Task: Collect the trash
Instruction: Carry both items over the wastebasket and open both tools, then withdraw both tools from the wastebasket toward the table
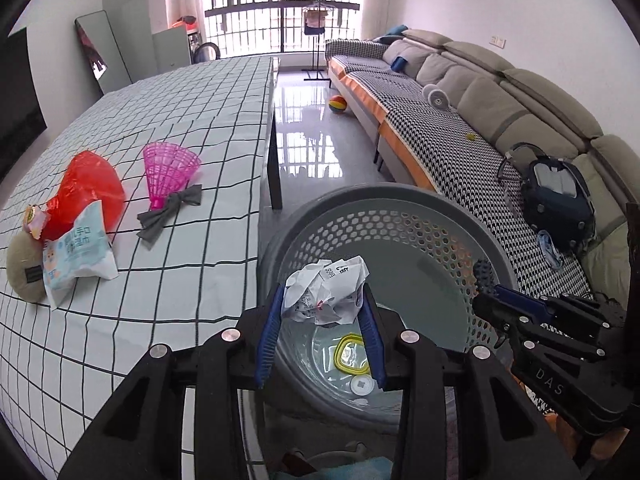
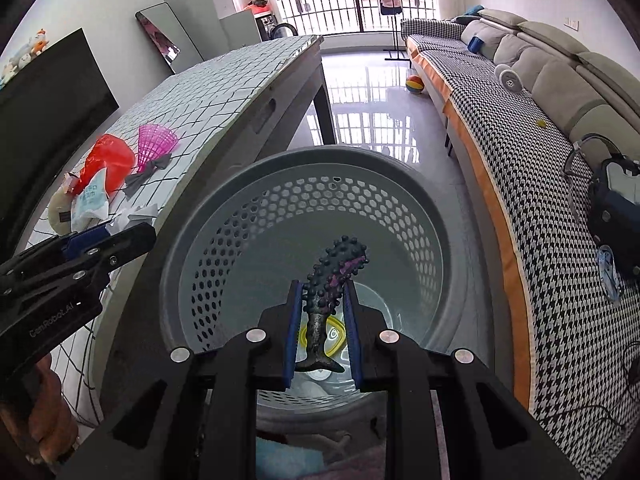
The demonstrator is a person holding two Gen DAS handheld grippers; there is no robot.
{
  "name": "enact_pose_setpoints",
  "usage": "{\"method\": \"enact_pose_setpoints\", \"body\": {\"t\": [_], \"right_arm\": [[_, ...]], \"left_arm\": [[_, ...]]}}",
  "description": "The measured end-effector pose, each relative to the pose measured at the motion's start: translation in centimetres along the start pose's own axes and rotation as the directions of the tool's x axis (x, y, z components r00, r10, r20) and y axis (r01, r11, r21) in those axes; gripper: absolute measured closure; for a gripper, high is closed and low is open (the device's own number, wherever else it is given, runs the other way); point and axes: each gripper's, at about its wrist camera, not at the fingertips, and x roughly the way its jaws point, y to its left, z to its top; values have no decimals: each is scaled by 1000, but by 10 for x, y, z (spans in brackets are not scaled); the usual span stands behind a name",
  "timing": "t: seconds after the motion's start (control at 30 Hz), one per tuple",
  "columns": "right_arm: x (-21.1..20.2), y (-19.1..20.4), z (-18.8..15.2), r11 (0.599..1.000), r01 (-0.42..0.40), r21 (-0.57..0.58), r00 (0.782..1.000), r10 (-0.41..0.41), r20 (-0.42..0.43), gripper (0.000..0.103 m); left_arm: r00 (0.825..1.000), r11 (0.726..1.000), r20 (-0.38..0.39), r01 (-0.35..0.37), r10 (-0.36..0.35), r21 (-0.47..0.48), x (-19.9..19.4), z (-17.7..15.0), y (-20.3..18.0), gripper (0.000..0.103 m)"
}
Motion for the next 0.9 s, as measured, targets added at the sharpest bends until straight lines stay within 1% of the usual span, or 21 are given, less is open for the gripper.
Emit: {"method": "enact_pose_setpoints", "body": {"t": [0.2, 0.43, 0.47, 0.53, 0.57, 0.6, 0.67, 0.77, 0.9], "right_arm": [[10, -13, 2, 999, -30, 11, 999, 30, -14, 83], [15, -18, 6, 999, -45, 14, 999, 45, -10, 83], [15, -17, 6, 999, -47, 14, 999, 47, -9, 81], [14, -17, 7, 999, -45, 13, 999, 45, 1, 71], [14, -17, 8, 999, -43, 13, 999, 43, 6, 62], [12, -17, 8, 999, -44, 14, 999, 44, 11, 55], [11, -16, 8, 999, -45, 14, 999, 45, 20, 54], [10, -15, 8, 999, -43, 14, 999, 43, 19, 54], [10, -14, 6, 999, -42, 17, 999, 42, 16, 53]], "left_arm": [[999, 1000, -32, -4, 4, 8, 16, 1, -10, 63], [999, 1000, -29, -23, 23, 3, 18, 2, -9, 61], [999, 1000, -30, -23, 23, 3, 18, 2, -9, 60], [999, 1000, -30, -25, 25, -3, 19, 2, -8, 55], [999, 1000, -29, -26, 26, -6, 18, 2, -6, 52], [999, 1000, -26, -26, 25, -10, 18, 1, -5, 50], [999, 999, -21, -27, 26, -18, 16, 1, -2, 45], [999, 999, -18, -27, 27, -25, 13, -1, 0, 41], [999, 999, -17, -29, 28, -32, 11, -2, 3, 40]]}}
